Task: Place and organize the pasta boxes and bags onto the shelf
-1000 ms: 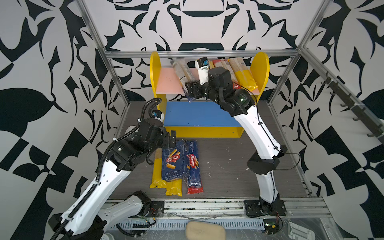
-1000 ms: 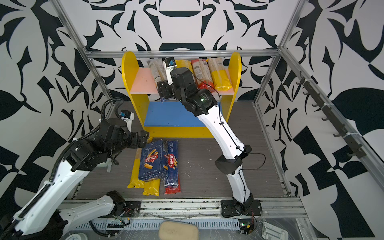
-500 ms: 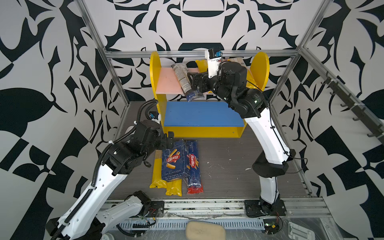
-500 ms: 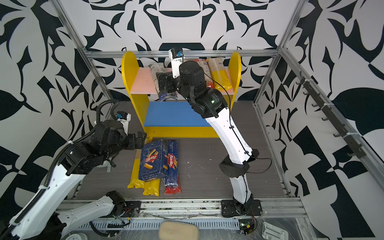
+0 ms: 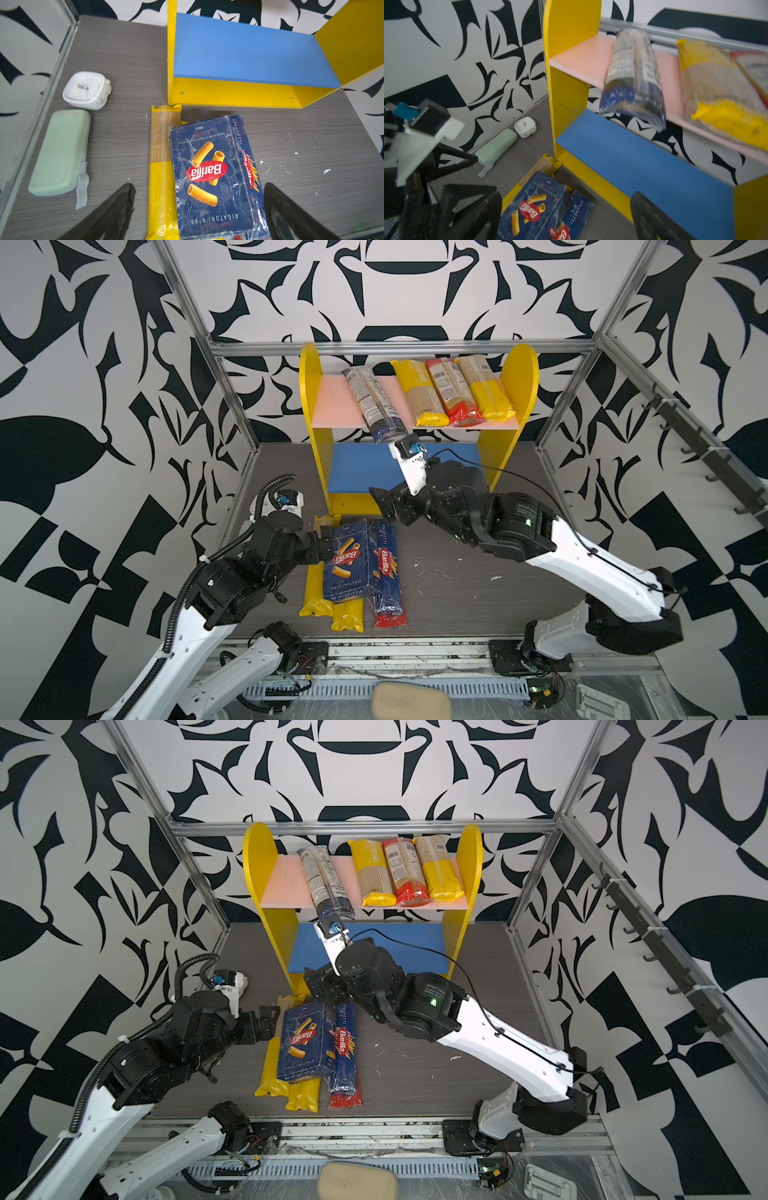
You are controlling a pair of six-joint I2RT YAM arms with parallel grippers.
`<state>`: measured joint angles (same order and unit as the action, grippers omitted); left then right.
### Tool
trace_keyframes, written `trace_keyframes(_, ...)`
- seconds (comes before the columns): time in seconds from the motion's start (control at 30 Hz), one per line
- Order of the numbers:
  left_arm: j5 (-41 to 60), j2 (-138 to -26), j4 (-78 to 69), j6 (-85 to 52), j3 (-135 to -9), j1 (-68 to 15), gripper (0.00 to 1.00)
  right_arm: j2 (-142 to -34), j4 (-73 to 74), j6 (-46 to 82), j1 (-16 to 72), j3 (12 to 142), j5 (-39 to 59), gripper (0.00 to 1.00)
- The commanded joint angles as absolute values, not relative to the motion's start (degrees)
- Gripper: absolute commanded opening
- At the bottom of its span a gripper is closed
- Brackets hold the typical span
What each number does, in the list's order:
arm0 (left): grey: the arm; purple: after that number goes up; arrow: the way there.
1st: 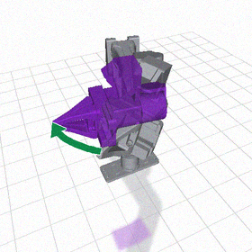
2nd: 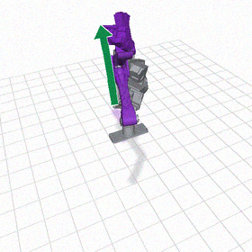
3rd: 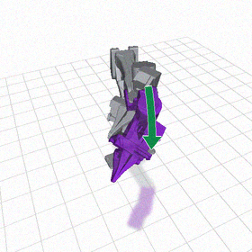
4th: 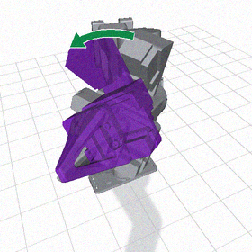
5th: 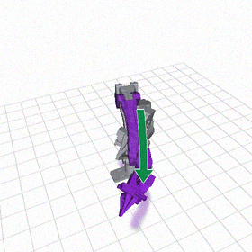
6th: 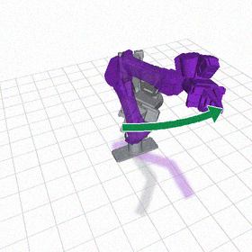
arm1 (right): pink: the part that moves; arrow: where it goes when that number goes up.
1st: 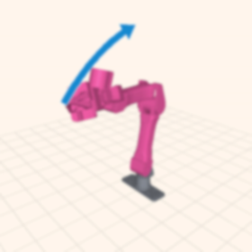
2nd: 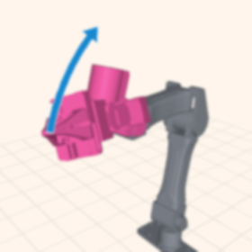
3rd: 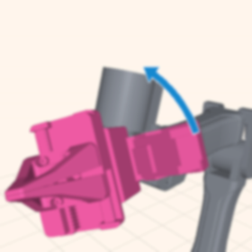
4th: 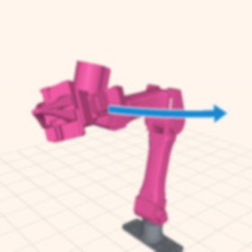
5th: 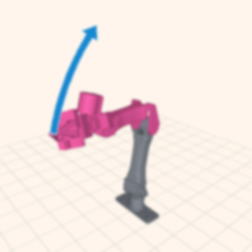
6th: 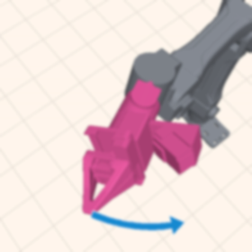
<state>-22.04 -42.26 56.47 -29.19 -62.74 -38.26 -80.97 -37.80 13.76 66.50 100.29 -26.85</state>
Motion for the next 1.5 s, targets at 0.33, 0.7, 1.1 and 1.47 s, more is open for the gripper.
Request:
trace_keyframes(0.33,-19.24,-44.42,52.12,-36.54,-52.81,-38.06,0.99,-65.3,-26.04,39.34,66.88,60.91,-20.26,0.98)
trace_keyframes(0.7,-18.3,-46.4,50.01,-40.04,-49.81,-38.06,0.97,-72.14,-22.86,46.76,66.84,51.27,-14.85,1.0)
trace_keyframes(1.1,-15.29,-45.79,51.06,-42.98,-47.98,-38.14,0.94,-77.79,-17.98,48.21,66.8,50.6,-7.5,1.0)
trace_keyframes(1.47,-15.44,-44.98,46.96,-48.22,-38.41,-37.64,0.99,-85.32,-9.84,45.96,64.8,58.03,2.75,1.0)
